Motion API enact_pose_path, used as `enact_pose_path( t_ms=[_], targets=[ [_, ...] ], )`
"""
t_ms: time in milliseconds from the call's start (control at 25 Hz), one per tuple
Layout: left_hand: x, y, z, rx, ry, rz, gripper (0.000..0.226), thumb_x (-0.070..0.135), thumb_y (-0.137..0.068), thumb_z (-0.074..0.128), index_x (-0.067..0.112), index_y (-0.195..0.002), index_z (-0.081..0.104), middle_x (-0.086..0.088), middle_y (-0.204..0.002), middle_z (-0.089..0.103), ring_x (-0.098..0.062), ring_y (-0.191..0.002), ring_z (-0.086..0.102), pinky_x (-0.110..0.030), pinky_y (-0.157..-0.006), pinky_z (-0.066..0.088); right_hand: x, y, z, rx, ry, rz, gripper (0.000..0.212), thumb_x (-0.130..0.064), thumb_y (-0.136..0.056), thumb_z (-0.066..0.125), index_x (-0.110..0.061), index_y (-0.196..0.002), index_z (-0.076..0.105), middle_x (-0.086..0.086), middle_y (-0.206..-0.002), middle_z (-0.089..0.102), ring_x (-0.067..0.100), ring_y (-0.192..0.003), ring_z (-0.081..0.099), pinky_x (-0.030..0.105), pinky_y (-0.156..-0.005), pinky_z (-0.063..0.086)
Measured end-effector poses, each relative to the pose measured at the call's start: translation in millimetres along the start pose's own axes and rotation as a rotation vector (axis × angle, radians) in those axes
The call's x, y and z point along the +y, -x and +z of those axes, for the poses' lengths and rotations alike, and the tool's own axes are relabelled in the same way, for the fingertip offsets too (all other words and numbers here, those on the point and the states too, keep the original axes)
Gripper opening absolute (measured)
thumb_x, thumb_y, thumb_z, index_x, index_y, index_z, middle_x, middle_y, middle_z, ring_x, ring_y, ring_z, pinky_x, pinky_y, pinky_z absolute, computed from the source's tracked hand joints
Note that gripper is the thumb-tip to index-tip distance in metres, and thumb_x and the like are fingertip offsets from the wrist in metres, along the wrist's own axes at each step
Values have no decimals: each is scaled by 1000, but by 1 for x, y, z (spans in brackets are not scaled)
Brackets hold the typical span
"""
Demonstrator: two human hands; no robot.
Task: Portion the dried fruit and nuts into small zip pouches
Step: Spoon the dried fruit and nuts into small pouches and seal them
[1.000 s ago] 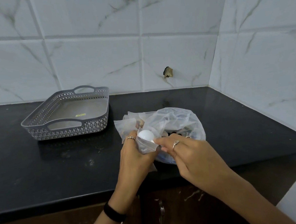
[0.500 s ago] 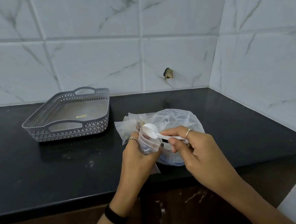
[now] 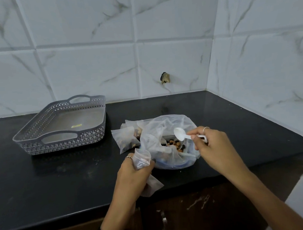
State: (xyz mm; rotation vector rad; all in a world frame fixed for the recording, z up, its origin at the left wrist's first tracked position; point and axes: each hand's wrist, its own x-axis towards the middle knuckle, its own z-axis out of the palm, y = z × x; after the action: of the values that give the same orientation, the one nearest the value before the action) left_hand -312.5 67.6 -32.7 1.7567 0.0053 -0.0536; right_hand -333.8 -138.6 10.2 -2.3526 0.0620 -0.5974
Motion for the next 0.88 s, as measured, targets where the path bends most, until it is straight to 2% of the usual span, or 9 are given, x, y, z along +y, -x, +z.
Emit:
enact_pose_path(
  t_ms=[80,160,360,480,600,720,880],
  targets=[
    [1,2,0,4,19,10,18,29,-82,71,33,-91,56,-7,-109,62,-25,-97,63,-51,-87,54,1,-5,3,-47,124,-18,20,-20,-95,51,-25,-109,66,-7,-87,65,3,-59,55,14,-54,38],
    [1,2,0,14,36,23,17,26,-83,71,27,-93,58,-11,-107,63,-29,-96,64,-53,-86,54,-2,-5,2,-68,147,-35,22,-21,-96,51,-24,-111,66,-5,-91,66,3,-60,54,15,-55,39],
    [6,2,2,-21,67,1,18,25,-85,69,24,-100,59,-8,-103,66,-25,-95,63,-48,-87,54,-12,3,3,-32,114,-151,24,-21,-95,51,-23,-113,67,-5,-104,69,3,-84,61,11,-70,46],
    [6,3,4,-20,75,2,21,26,-85,69,22,-103,59,-7,-106,65,-25,-97,63,-51,-89,54,-17,-1,8,-97,113,-211,26,-21,-97,50,-22,-117,65,-3,-107,69,7,-90,63,23,-81,52],
    [6,2,5,-14,88,-3,22,27,-84,69,23,-103,58,-6,-107,64,-24,-98,62,-46,-89,54,-23,-6,14,-197,201,-243,27,-22,-98,45,-21,-118,64,0,-105,67,13,-90,62,31,-81,52],
    [5,-1,5,-40,137,-34,42,36,-74,73,22,-111,59,-3,-112,65,-22,-102,63,-48,-92,53,-21,-9,18,-221,210,-282,25,-20,-98,46,-22,-112,67,-3,-104,67,11,-87,61,32,-77,52],
    [1,-5,6,-23,227,-41,31,19,-84,71,17,-113,61,-6,-111,68,-23,-103,65,-47,-93,53,-14,-14,22,-296,220,-254,25,-19,-98,47,-22,-110,68,-1,-101,65,9,-80,60,27,-72,52]
  ],
)
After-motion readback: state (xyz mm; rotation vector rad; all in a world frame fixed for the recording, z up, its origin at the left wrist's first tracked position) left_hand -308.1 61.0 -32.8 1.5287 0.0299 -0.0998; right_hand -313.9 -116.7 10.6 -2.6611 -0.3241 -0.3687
